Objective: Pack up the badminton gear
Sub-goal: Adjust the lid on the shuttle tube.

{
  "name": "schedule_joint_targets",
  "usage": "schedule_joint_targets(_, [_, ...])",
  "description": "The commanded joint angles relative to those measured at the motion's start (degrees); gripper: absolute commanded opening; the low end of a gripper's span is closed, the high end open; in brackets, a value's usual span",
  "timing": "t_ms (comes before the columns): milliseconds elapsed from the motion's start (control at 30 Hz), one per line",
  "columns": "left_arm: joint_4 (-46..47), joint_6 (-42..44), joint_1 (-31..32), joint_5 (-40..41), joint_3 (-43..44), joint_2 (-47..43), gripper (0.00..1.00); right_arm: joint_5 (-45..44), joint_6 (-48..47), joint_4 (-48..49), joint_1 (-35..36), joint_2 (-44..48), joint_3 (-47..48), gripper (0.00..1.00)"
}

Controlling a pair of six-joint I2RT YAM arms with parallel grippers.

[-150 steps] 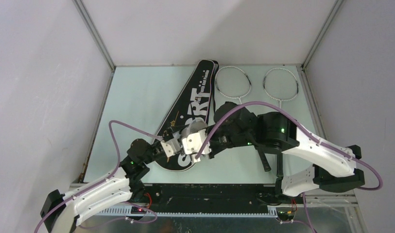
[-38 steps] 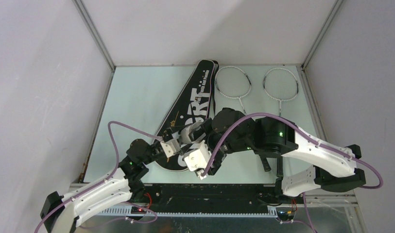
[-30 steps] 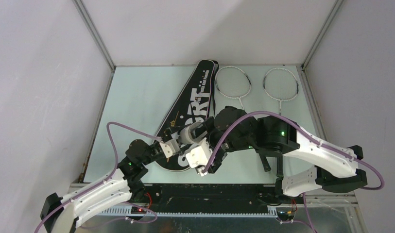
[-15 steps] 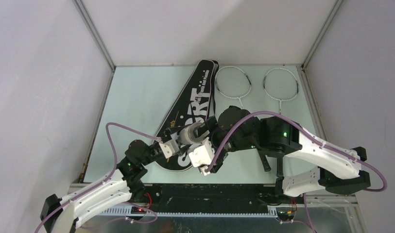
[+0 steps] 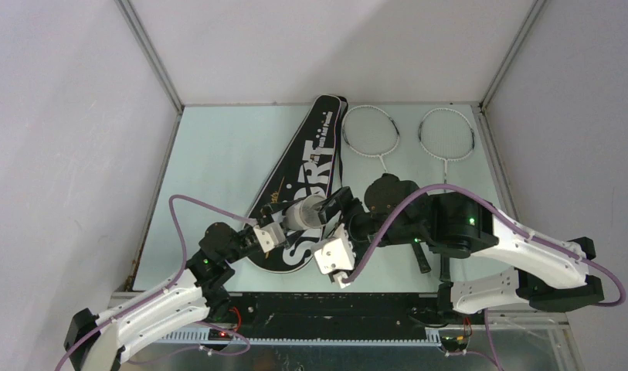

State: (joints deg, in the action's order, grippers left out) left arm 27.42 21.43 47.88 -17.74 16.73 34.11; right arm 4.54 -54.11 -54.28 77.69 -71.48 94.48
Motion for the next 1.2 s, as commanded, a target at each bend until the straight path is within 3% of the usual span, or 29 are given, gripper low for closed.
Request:
schedule_joint_targets(0, [0.82, -1.62, 0.17, -0.02, 1.63, 0.17, 0.58, -0.21, -0.47, 3.49, 0.44, 2.17, -1.20, 0.84])
schedule_joint_targets(400, [0.50, -1.47, 0.13, -0.74, 1.67, -0.12, 0.58, 5.03, 1.17, -0.81, -2.68, -4.74, 1.30, 0.84])
schedule_joint_targets(667, [0.36, -1.23, 0.19, -0.76, 1.48, -0.51, 0.59, 4.11, 1.15, -0.07, -2.46, -1.90, 1.59, 0.85])
schedule_joint_targets(933, [0.29, -0.91, 0.14, 0.40, 1.25, -1.34, 0.59, -1.21, 2.36, 8.36, -1.73, 8.17, -5.92, 0.86])
schedule_joint_targets(1167, [0.61, -1.21, 0.15, 2.06, 1.27, -1.97, 0.59, -2.77, 8.24, 27.40, -3.17, 20.38, -17.55, 0.89])
